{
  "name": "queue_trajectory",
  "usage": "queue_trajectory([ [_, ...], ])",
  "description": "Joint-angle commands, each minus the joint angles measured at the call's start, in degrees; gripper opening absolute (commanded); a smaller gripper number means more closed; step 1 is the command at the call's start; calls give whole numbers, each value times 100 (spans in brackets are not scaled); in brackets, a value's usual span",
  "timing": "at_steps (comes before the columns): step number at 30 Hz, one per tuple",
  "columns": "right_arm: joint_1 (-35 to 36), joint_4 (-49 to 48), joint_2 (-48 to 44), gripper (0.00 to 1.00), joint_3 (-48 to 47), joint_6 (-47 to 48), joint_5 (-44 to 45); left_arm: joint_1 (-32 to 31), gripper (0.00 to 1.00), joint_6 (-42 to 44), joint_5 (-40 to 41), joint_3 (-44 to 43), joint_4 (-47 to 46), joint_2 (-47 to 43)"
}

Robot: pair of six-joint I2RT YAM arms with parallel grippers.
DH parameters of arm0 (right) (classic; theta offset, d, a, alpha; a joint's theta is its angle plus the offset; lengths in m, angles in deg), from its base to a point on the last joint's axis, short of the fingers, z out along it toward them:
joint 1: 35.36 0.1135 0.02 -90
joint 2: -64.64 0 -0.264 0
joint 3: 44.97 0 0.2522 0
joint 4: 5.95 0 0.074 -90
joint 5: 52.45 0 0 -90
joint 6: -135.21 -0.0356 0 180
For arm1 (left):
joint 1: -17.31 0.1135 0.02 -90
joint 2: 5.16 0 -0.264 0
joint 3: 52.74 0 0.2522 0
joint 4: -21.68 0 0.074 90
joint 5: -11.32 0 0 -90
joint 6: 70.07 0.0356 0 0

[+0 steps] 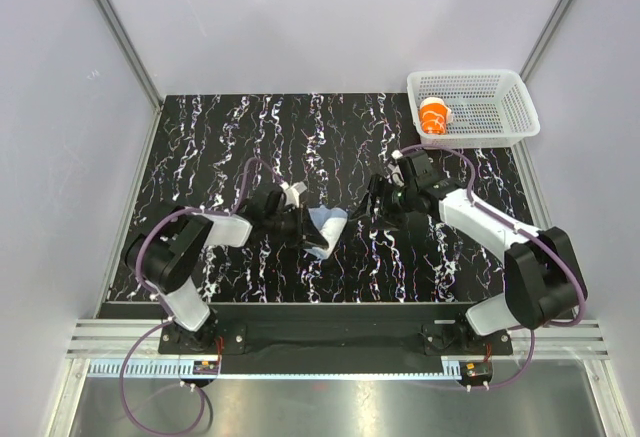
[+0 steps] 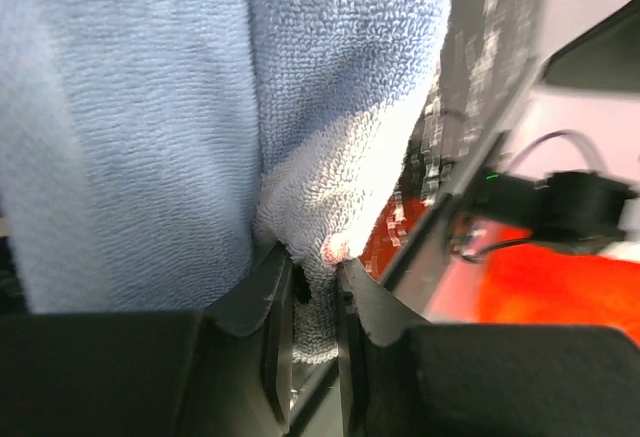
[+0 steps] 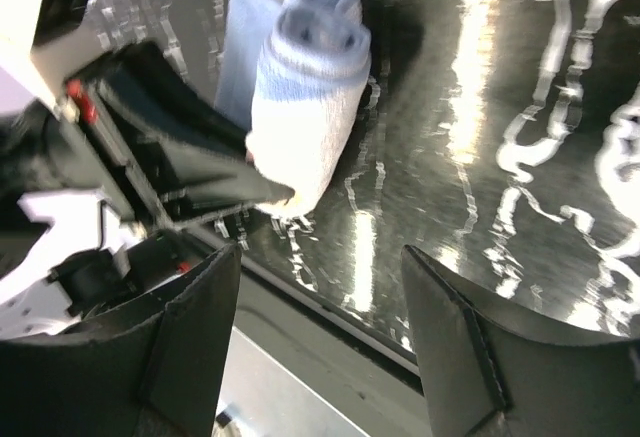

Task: Roll the towels
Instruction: Roll the towel

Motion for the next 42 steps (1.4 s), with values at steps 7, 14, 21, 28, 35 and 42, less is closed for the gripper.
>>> queue_trajectory([
  [7,181,-1871,235,71,447,-491,-773,468,8,-567,-473,2,-451,428],
  [14,419,-3031,1246,70,456,-640,-816,697,8,-742,-561,-42,-310,902],
  [21,471,-3883,2081,67,535,-799,-940,811,8,-743,-596,-95,-196,1043],
  [28,507,-4622,2583,63,623,-930,-1045,829,8,-909,-745,-95,-424,1245],
  [35,603,-4965,2855,52,676,-1001,-1107,838,8,-1068,-869,-25,-759,1254],
  [42,665,-4878,2777,31,737,-1089,-1001,838,15,-708,-466,-147,-145,1018],
])
